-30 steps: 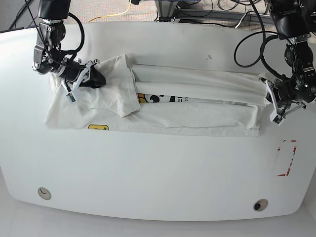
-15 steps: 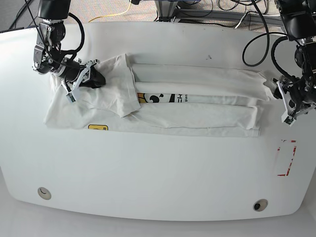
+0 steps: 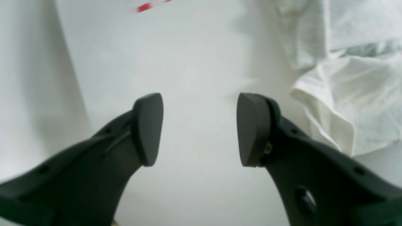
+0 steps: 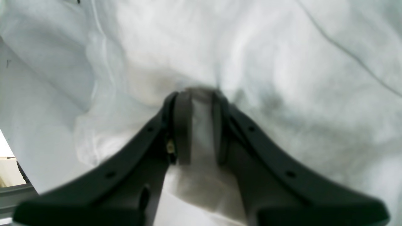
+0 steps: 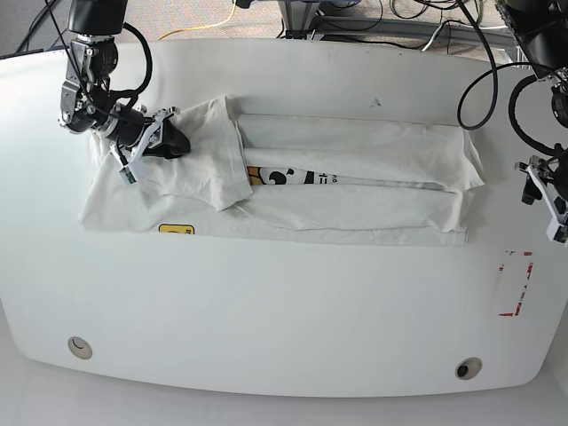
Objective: Layout the t-shirt on the table in an organized manner, then fold the t-shirt properly
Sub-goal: 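Slide the left gripper outward along the shirt side edge, then grasp the shirt side edge with the left gripper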
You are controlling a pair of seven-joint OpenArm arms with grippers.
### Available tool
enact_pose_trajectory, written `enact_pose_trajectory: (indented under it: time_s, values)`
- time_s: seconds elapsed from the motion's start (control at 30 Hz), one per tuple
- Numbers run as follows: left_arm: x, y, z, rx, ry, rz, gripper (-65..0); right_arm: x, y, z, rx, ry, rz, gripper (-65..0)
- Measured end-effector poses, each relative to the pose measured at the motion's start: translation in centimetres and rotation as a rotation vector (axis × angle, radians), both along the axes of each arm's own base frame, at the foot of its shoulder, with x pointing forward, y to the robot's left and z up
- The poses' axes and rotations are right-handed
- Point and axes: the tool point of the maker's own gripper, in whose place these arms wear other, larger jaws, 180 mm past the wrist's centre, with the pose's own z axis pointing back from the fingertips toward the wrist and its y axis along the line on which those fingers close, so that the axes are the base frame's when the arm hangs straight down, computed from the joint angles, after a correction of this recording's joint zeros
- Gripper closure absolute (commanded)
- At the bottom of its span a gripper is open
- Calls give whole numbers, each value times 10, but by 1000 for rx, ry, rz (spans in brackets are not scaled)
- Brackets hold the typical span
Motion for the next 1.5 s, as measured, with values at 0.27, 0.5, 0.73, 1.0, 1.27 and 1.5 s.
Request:
enact_pose_trajectory:
  time_s: [0.27, 0.5, 0.73, 1.0, 1.27, 1.5]
  values:
    - [-5, -15, -24, -167, 6, 25, -351, 0, 0, 0, -1, 0, -2, -130]
    - [-16, -37, -60, -394, 54, 49, -353, 0, 2, -1, 5, 2, -6, -130]
    - [-12, -54, -70, -608, 28, 62, -353, 0, 3, -1, 8, 2, -10, -130]
    - [-2, -54, -73, -681, 20, 86, -353, 0, 3, -1, 9, 2, -11, -130]
    - [-1, -58, -90, -757, 54, 129, -353, 0, 4, -1, 11, 1, -11, -130]
    - [-1, -85, -105, -764, 134, 72, -353, 1, 4, -1, 11, 0, -11, -130]
